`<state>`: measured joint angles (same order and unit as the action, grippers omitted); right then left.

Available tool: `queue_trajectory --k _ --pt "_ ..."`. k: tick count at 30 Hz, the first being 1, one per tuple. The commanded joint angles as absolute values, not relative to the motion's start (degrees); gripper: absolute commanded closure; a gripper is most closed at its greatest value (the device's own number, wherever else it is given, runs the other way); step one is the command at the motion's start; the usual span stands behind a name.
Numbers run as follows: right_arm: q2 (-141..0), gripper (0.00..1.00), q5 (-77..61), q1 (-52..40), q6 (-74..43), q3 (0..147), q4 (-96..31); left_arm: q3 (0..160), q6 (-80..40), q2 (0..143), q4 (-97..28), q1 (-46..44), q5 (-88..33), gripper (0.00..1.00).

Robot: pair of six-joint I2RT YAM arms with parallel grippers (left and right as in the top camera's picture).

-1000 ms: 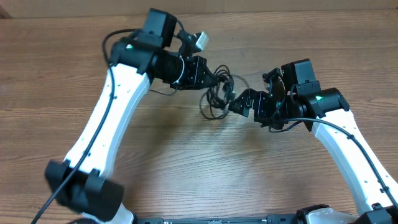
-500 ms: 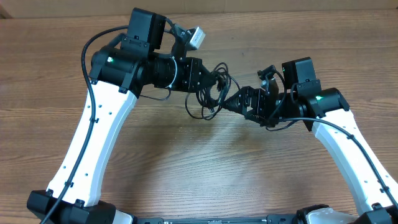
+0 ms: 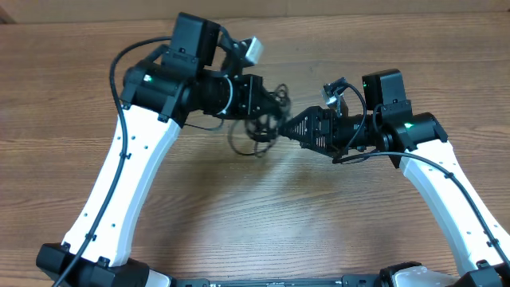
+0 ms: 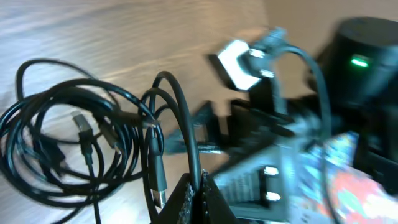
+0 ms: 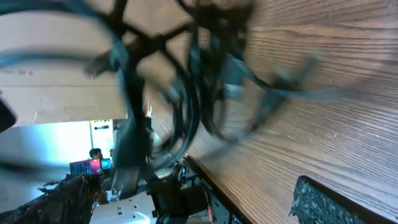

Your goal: Untangle cables

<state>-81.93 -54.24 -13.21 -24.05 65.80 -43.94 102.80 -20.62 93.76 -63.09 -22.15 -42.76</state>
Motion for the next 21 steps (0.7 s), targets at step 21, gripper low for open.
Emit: queue_trajectory --k 21 --pt "-81.78 0.00 -22.44 -13.43 -30.41 67.09 -53.82 104.40 -21.06 92.51 -66.35 -18.87 -35.03 0.96"
